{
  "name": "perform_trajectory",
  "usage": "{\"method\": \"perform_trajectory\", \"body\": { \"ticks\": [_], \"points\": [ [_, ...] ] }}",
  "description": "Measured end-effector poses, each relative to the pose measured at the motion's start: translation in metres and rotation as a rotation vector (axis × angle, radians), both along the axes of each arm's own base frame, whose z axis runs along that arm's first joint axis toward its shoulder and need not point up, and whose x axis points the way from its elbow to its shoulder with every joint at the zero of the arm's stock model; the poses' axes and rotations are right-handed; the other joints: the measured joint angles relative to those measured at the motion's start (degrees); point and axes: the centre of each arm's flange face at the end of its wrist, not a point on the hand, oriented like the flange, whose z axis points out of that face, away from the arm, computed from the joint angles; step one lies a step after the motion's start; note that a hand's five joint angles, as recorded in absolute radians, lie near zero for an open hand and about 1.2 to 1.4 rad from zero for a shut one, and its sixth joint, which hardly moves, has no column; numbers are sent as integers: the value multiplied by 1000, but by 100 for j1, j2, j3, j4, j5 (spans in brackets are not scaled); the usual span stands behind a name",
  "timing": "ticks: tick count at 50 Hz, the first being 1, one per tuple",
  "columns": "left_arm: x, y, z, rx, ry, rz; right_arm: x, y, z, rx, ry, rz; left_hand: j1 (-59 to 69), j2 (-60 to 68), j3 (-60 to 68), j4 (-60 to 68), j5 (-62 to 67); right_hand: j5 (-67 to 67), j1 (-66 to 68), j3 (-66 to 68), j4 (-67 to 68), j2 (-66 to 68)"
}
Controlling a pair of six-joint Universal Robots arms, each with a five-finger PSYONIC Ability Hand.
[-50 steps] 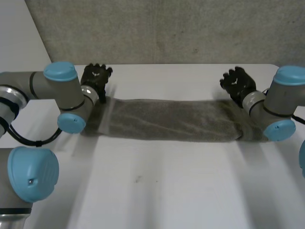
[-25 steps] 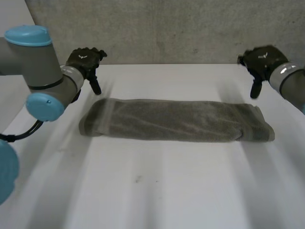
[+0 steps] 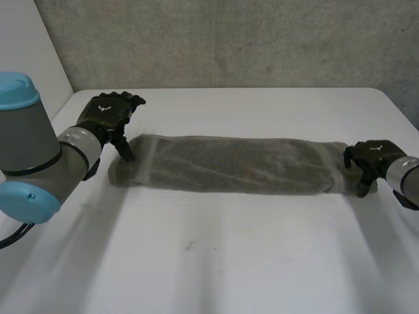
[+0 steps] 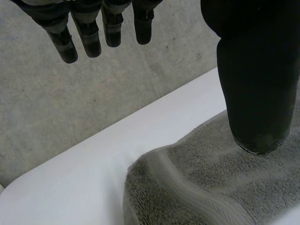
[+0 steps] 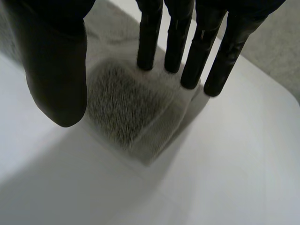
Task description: Fold the towel.
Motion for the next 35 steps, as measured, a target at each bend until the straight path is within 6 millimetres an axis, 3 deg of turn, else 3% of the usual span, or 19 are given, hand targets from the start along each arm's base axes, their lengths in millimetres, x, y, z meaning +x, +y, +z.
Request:
{"method": "perform_trajectory", "body": {
  "ticks": [4, 6, 8, 16, 21, 24, 27, 30, 33, 35],
  "points": [
    [1, 2, -4, 6, -2, 2, -5, -5, -17, 12, 8, -14, 0, 0, 0, 0, 0, 1495, 1511, 1488, 1480, 1528],
    [2, 2, -6, 11, -4, 3, -10, -11, -23, 15, 13, -29, 0, 0, 0, 0, 0, 3164, 3273, 3233, 3144, 3292],
    [2, 3, -7, 14, -4, 3, -15, -16, -25, 10, 18, -44, 0, 0, 0, 0, 0, 4250, 4224, 4227, 4229, 4244],
    [2, 4, -9, 25, -6, 4, -52, -42, -15, -57, 87, -115, 0, 0, 0, 0, -1, 4431, 4402, 4432, 4485, 4339],
    [3, 6, -12, 36, -10, 3, -92, -60, -4, -115, 221, -170, 0, -4, 0, 0, -2, 4432, 4405, 4432, 4485, 4339],
    [4, 9, -13, 41, -11, 3, -112, -69, 8, -158, 325, -201, 0, -4, 3, 0, -2, 4432, 4410, 4432, 4485, 4339],
    [5, 12, -12, 43, -12, 3, -120, -75, 21, -197, 387, -218, 0, -4, 3, 0, -2, 4432, 4412, 4433, 4485, 4339],
    [6, 15, -12, 46, -13, 3, -115, -77, 39, -249, 409, -217, 0, -4, 3, 0, -2, 4432, 4413, 4432, 4485, 4339],
    [6, 16, -12, 48, -14, 3, -86, -75, 62, -325, 384, -174, 0, -4, 3, 0, -2, 4434, 4435, 4433, 4485, 4339],
    [6, 17, -13, 49, -14, 3, -55, -70, 76, -377, 349, -122, 0, -4, 3, 0, -2, 4434, 4436, 4432, 4486, 4339]
  ]
}}
